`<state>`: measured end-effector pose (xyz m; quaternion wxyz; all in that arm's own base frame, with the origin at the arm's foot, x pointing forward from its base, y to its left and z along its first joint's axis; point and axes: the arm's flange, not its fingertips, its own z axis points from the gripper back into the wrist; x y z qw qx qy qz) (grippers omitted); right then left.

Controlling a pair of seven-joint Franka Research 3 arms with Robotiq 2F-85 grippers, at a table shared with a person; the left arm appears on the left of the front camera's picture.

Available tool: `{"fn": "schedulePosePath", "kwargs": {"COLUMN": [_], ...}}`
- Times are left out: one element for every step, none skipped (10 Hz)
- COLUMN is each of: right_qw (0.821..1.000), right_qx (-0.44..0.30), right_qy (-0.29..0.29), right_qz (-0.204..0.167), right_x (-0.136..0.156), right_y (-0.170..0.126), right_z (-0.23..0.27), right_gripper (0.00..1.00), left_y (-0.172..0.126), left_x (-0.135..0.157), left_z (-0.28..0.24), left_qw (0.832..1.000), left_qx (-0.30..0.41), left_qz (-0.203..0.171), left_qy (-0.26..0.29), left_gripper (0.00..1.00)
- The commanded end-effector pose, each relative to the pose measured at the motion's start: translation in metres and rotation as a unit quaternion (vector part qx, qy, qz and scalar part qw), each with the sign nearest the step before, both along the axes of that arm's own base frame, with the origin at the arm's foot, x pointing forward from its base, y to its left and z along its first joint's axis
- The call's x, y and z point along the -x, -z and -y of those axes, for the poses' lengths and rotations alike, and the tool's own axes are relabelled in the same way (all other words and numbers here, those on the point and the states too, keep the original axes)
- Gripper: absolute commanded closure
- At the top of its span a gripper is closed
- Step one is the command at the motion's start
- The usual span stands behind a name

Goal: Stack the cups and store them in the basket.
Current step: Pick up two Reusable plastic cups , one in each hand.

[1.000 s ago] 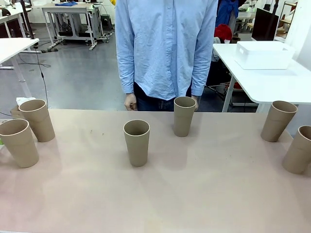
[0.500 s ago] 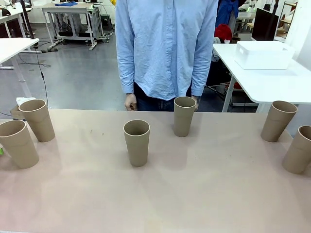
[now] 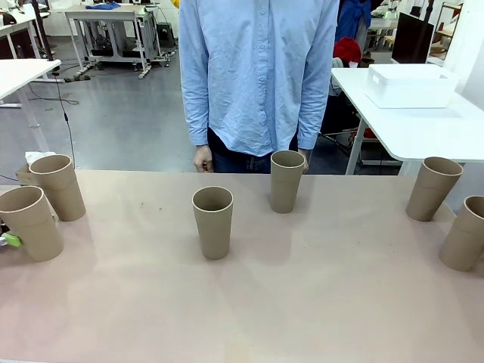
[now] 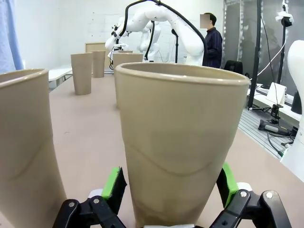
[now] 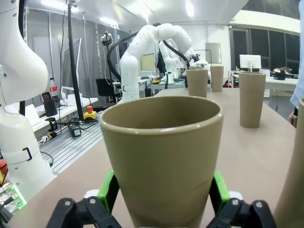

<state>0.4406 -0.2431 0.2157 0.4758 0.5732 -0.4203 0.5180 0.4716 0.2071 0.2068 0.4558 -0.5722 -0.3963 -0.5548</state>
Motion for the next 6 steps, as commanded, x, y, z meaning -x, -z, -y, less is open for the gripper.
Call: {"fn": "schedulePosePath", "kwargs": {"right_qw": [1.000, 1.000, 1.000, 1.000, 1.000, 1.000], "right_qx": [0.005, 0.007, 0.008, 0.010, 0.010, 0.009], "right_qy": [-0.010, -0.013, -0.016, -0.019, -0.019, -0.020], "right_qz": [0.016, 0.015, 0.014, 0.012, 0.012, 0.011], "right_x": [0.016, 0.017, 0.017, 0.017, 0.017, 0.017], "right_y": [0.008, 0.009, 0.010, 0.011, 0.012, 0.012], "right_z": [-0.003, -0.007, -0.010, -0.014, -0.016, -0.018], "right_gripper": [0.00, 0.00, 0.00, 0.00, 0.00, 0.00], "left_y": [0.004, 0.004, 0.005, 0.005, 0.005, 0.005], "left_x": [0.018, 0.018, 0.019, 0.019, 0.020, 0.020], "left_z": [0.009, 0.012, 0.014, 0.015, 0.017, 0.017], "left_qw": [1.000, 1.000, 1.000, 1.000, 1.000, 1.000], "left_qx": [0.010, 0.010, 0.009, 0.011, 0.013, 0.017], "left_qz": [0.022, 0.018, 0.017, 0.014, 0.013, 0.011], "left_qy": [-0.011, -0.009, -0.008, -0.009, -0.010, -0.013], "left_gripper": [0.00, 0.00, 0.00, 0.00, 0.00, 0.00]}}
